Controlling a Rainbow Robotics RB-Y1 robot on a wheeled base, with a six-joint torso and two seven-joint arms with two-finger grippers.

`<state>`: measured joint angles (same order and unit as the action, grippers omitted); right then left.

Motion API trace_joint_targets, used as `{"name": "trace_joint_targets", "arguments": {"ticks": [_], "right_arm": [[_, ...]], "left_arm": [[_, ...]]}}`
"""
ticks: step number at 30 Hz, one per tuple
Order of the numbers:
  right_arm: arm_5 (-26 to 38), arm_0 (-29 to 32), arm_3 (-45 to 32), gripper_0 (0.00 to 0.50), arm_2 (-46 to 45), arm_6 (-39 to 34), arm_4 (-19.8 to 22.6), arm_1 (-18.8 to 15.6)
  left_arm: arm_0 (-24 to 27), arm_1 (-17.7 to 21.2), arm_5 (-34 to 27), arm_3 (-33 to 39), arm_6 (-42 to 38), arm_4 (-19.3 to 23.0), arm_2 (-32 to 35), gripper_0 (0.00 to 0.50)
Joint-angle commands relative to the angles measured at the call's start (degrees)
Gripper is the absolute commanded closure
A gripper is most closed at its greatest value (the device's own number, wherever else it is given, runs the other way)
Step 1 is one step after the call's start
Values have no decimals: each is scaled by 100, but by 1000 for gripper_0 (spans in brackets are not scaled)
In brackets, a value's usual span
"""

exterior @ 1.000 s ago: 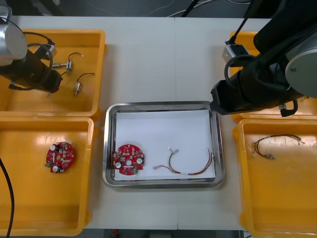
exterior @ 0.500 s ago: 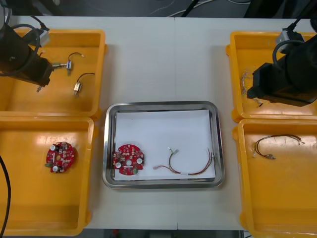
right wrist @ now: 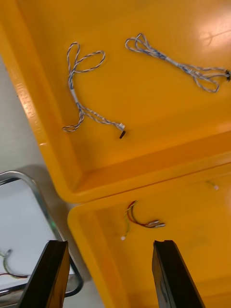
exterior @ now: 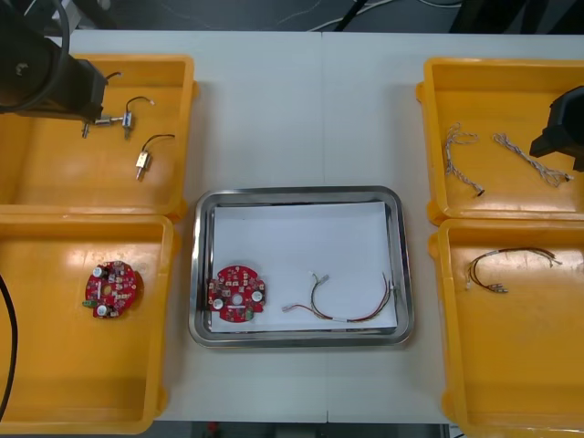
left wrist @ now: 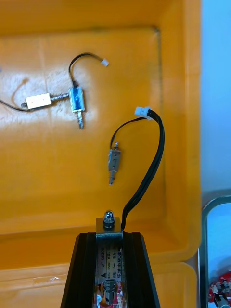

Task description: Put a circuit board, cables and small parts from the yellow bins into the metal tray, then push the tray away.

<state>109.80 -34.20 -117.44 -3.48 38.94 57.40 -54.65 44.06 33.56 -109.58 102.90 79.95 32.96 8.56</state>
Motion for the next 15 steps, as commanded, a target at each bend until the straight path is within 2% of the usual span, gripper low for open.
{"name": "trace_joint_targets", "arguments": {"ticks": [1,8,15], "right_arm": [[20,19,379,0,-443,746,-247,-239],[20,28,705,0,-522,1397,-502,-353],[20,28,986,0,-663,1959,-642,-353]], "left_arm": [[-2,133,-42,802,-1948,386,-628,500],[-248,-113,-42,1549,-3311,333,-1524,500],[-995,-262,-42,2121,-3425,-370,-2201,500]]}}
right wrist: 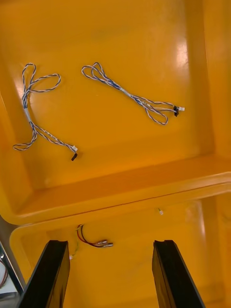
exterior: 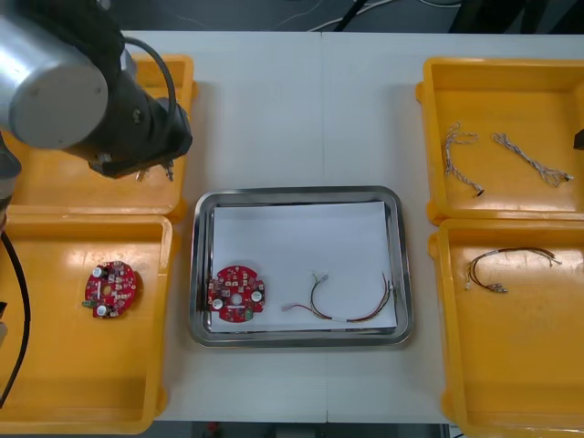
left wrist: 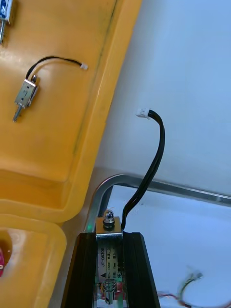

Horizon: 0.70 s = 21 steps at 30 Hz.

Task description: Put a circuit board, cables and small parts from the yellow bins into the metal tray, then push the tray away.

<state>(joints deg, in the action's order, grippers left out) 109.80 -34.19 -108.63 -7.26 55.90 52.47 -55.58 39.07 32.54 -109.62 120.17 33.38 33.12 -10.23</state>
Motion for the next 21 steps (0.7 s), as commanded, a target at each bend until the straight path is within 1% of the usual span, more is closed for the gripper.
{"name": "trace_joint_targets", "arguments": {"ticks": [1,4,7,14,18,21], "right_arm": [[20,17,140,0,-284,343,-175,-260],[20,26,263,0,-346,624,-281,-260],[20,9,395,0,-381,782,-325,-260],[20,0,676,0,-381,931,-377,-260],[20,-18,975,0,-364,1362,-439,-260],[20,-97,1265,0,-328,1740,-439,-260]], "left_arm": [[-550,-178,-38,410,1232,-464,-392,500],[-770,-265,-38,463,1268,-833,-673,500],[-875,-353,-38,454,1312,-1088,-910,500],[-893,-591,-7,445,1303,-1202,-1192,500],[-893,-626,327,305,1268,-1264,-1403,500],[-884,-626,635,59,1294,-1405,-1552,500]]}}
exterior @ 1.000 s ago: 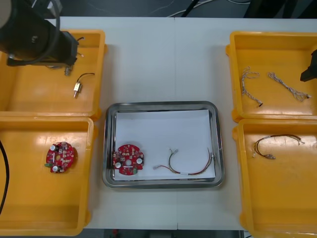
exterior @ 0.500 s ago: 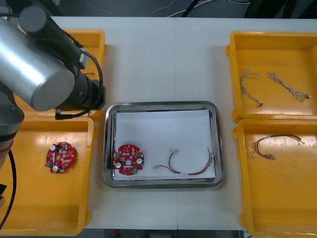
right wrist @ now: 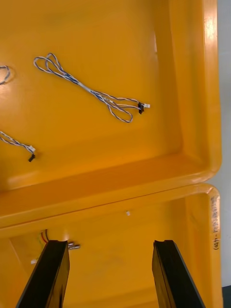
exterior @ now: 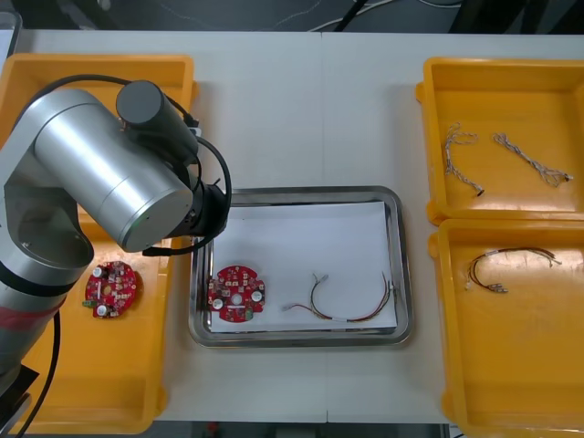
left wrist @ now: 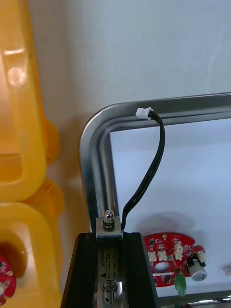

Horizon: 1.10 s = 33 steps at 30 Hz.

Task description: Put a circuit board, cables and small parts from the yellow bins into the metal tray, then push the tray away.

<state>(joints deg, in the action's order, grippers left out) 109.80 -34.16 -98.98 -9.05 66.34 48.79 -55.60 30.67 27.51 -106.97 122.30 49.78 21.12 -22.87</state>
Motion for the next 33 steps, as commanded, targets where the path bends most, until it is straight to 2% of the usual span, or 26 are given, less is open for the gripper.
{"name": "trace_joint_targets", "arguments": {"ticks": [1,6,10,22,33], "right_arm": [[20,-135,441,0,-150,863,-54,-258],[-231,-398,1074,0,96,1548,-10,-249],[-601,-627,1522,0,377,2023,7,-258],[-1708,-890,2269,0,1045,3280,262,-240],[-2288,-1198,3271,0,1089,4396,491,-12]], "left_arm": [[-53,-123,484,-268,-328,-275,-350,500],[-53,-123,1055,-804,-258,-539,-622,500],[-53,-150,1442,-1085,-214,-574,-789,500],[-106,-229,1591,-1138,-363,-556,-1132,500],[-220,-229,1820,-1243,-381,-714,-1185,500]]}}
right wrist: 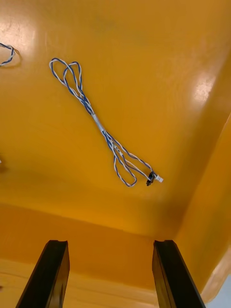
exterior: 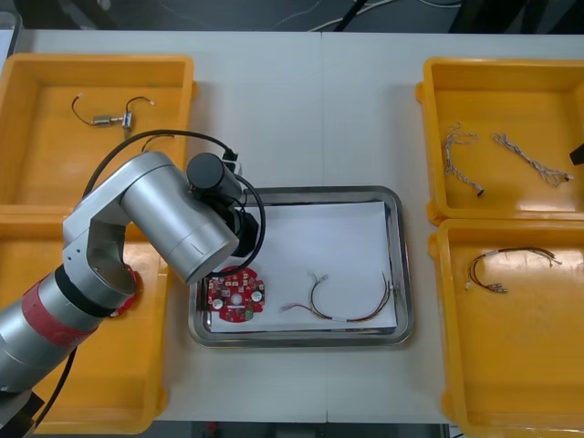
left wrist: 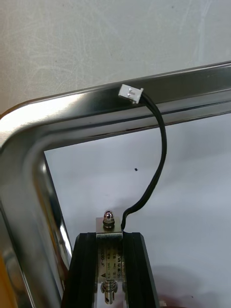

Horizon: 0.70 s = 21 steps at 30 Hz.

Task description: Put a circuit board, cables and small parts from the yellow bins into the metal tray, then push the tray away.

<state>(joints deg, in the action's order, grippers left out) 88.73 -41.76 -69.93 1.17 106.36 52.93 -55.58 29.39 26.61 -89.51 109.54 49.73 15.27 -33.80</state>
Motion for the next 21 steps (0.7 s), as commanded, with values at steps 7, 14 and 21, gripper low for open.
{"name": "trace_joint_targets", "arguments": {"ticks": [7,14,21], "right_arm": [[-779,-983,1377,0,700,1001,323,126],[-1244,-1344,1817,0,1377,1150,323,249],[-1649,-1396,1825,0,1808,1282,314,355]], "left_arm": [[-92,-138,110,-12,-377,-182,-92,500],[-109,-165,391,-284,-350,-288,-92,500],[-109,-191,408,-311,-341,-332,-92,500]]}}
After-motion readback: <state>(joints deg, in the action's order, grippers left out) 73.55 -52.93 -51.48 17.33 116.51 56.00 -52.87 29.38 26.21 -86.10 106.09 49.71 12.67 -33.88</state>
